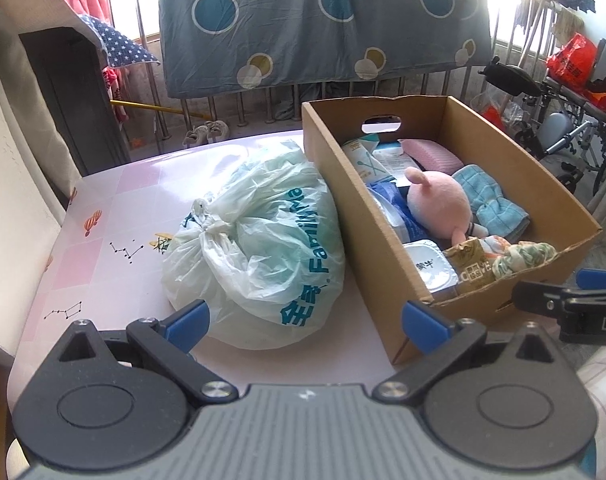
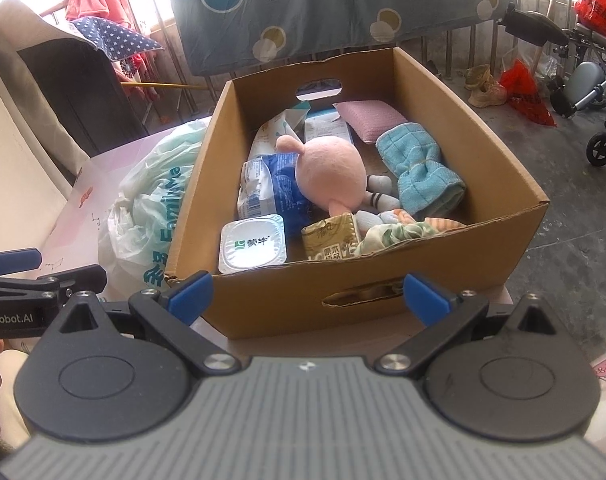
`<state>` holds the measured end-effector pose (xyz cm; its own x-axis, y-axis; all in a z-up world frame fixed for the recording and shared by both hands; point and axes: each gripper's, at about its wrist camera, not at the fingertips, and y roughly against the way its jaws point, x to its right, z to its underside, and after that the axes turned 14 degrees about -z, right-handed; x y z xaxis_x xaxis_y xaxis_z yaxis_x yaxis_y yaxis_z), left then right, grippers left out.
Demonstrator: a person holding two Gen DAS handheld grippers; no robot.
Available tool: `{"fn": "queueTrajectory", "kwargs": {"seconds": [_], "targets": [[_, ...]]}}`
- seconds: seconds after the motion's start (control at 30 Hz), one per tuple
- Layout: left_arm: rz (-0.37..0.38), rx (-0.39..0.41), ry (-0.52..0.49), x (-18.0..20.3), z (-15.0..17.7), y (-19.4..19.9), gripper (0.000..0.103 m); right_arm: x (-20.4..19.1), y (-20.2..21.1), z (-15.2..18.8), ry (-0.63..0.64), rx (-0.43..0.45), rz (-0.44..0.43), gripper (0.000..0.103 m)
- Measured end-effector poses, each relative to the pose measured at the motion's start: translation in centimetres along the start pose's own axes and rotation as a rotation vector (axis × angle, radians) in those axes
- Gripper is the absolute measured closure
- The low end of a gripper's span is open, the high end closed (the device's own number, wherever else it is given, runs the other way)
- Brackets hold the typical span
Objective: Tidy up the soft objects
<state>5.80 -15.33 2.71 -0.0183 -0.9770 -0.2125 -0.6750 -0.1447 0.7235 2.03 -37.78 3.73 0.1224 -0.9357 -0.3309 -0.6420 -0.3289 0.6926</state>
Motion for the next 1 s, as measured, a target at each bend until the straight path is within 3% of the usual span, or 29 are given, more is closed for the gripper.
{"fn": "queueTrajectory", "kwargs": {"seconds": [1.0], "targets": [[-0.008, -0.013, 0.036, -1.0, -0.1, -0.4, 0.000, -0.5, -0.2, -0.5, 0.012, 0.000, -0.003, 0.001]]}}
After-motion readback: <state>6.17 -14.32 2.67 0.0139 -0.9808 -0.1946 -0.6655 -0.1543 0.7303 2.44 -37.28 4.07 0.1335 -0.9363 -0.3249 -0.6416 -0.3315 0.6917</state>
